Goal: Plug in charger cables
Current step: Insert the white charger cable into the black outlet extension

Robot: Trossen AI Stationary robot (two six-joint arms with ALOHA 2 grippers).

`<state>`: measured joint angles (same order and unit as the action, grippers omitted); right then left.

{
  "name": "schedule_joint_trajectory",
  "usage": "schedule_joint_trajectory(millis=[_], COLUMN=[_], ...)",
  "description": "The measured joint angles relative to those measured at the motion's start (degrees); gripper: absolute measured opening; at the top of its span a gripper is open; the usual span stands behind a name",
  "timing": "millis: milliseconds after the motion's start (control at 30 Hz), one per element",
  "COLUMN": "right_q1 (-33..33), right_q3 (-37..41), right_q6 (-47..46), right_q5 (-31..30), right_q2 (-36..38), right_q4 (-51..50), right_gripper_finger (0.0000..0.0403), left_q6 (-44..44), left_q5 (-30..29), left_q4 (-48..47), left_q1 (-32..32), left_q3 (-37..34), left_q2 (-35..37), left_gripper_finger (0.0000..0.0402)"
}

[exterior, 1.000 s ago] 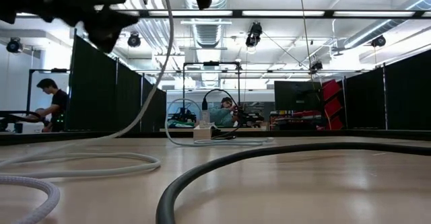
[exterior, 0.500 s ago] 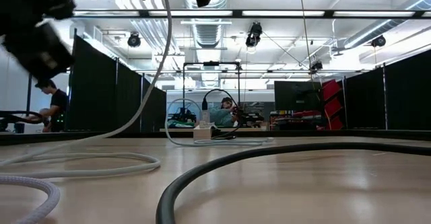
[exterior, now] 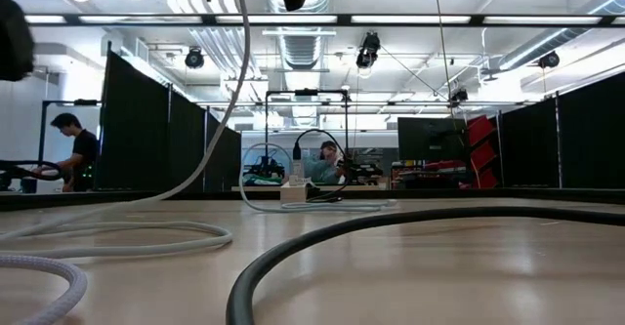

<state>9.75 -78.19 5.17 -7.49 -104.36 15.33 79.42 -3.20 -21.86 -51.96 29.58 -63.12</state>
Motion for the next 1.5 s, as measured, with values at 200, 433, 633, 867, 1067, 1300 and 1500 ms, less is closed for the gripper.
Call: schedule_joint_trajectory(millis=[200,433,633,867,1067,1300,1500], right_q1=[0.0,0.0,0.0,0.0,0.0,0.0,0.0], right_q3=[0.0,0.0,0.0,0.0,0.0,0.0,0.0], right_q6=[0.3,0.5,1.5,1.9,2.0,1.9,1.2], right_q5=[0.0,0.0,0.0,0.0,0.2,0.3,0.5], right_q2=[-0.2,-0.8,-0.8,-0.8,-0.8,-0.8,-0.8], right_q4=[-0.1,-0.9,-1.5,-1.5,-1.3,-1.3,-1.3], right_gripper_finger=[0.0,0.0,0.0,0.0,0.0,0.0,0.0], left_q6=[5.6,13.4,14.0,8.7,2.6,-6.2,-14.2], left_q5=[1.7,17.3,18.0,16.5,7.5,-15.2,-34.2], left_q4=[-15.9,-20.0,-15.1,-14.7,-14.7,-15.0,-13.1], left_q1=[-3.9,-7.9,-8.9,-8.1,-4.7,0.4,5.8], left_q3=[9.7,11.0,10.1,9.5,9.1,8.7,8.8], left_q2=[-5.8,-14.0,-18.9,-24.7,-23.0,-22.0,-20.7], left_gripper_finger=[0.0046,0.004,0.004,0.0038,0.0038,0.0038,0.0038])
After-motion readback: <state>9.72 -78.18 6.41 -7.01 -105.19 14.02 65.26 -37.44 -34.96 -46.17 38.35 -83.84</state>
